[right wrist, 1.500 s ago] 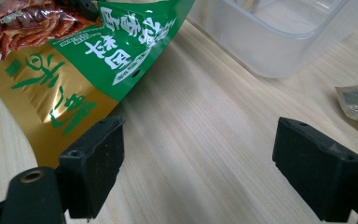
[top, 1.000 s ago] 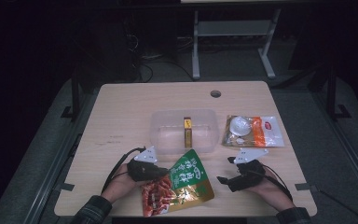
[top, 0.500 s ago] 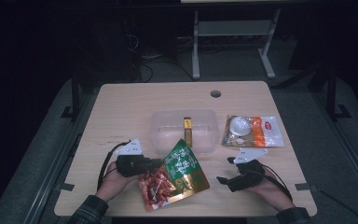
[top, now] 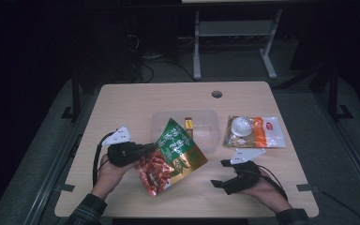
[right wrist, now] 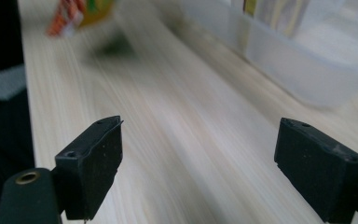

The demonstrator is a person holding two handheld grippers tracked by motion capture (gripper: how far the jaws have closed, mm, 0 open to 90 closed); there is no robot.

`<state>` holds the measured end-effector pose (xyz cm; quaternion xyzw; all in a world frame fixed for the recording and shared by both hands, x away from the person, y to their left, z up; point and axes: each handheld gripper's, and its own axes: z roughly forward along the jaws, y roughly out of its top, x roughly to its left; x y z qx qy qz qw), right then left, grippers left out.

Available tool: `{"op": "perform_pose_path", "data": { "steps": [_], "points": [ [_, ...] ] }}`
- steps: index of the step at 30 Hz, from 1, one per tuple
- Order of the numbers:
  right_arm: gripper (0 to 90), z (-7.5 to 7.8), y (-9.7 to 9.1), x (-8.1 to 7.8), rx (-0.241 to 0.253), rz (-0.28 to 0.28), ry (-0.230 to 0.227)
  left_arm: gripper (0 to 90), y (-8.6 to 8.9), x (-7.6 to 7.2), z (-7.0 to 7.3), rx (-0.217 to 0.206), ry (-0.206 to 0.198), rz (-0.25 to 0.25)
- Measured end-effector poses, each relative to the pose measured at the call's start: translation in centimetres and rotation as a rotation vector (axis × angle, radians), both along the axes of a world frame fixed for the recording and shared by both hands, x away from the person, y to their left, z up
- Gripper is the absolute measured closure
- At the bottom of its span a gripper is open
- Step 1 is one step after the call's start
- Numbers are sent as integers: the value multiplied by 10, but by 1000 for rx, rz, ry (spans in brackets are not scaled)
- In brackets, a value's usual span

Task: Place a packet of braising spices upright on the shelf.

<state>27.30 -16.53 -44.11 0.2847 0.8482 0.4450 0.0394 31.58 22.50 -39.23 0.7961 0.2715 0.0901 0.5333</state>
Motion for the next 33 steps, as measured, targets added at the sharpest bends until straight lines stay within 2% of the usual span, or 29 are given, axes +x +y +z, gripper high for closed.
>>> {"op": "perform_pose_path", "data": {
  "steps": [1, 2, 4, 5, 6, 8, 12, 16, 18, 19, 21, 23, 24, 25, 26, 27, 28, 29, 30, 31, 33],
  "points": [
    [157, 4, 7, 3, 32, 2, -4, 900, 0, 1, 1, -1, -1, 14],
    [157, 4, 7, 3, 32, 2, -4, 900, -1, 2, 3, -1, -4, 20],
    [167, 10, 14, 7, 78, 2, 4, 900, -1, 3, 5, -15, -9, 33],
    [185, 16, 21, 11, 107, 6, -17, 900, -2, 3, 6, -21, -8, 36],
    [185, 16, 21, 11, 107, 6, -17, 900, -3, 3, 6, -27, -10, 36],
    [210, 22, 32, 17, 155, 4, -29, 900, -4, 3, 7, -30, -17, 36],
    [242, 26, 41, 23, 187, 7, -39, 900, -4, 2, 7, -29, -14, 34],
    [354, 28, 58, 34, 231, 21, -29, 900, -4, 2, 7, -26, -14, 35],
    [372, 29, 60, 35, 229, 24, -31, 900, -3, 2, 7, -31, -13, 36],
    [447, 30, 64, 37, 239, 33, -33, 900, -3, 2, 7, -31, -14, 35],
    [468, 30, 66, 37, 248, 36, -34, 900, -2, 2, 7, -34, -14, 37],
    [558, 30, 69, 39, 258, 39, -20, 900, -2, 1, 7, -33, -15, 39],
    [558, 30, 69, 39, 258, 39, -20, 900, -2, 1, 7, -33, -15, 39],
    [642, 29, 71, 41, 256, 39, -8, 899, -2, 1, 7, -32, -11, 38],
    [642, 29, 71, 41, 256, 39, -8, 899, -2, 1, 7, -32, -11, 38],
    [714, 29, 71, 41, 250, 35, -11, 899, -2, 1, 7, -31, -11, 39],
    [714, 29, 71, 41, 250, 35, -11, 899, -2, 1, 7, -32, -11, 38],
    [770, 29, 70, 42, 261, 35, -11, 899, -1, 1, 7, -40, -10, 34],
    [770, 29, 70, 42, 261, 35, -11, 898, -1, 1, 7, -40, -10, 34],
    [817, 31, 69, 42, 261, 41, -7, 899, -2, 1, 6, -36, -11, 30],
    [836, 33, 68, 41, 257, 43, -8, 898, -1, 1, 6, -44, -4, 23]
  ]
}}
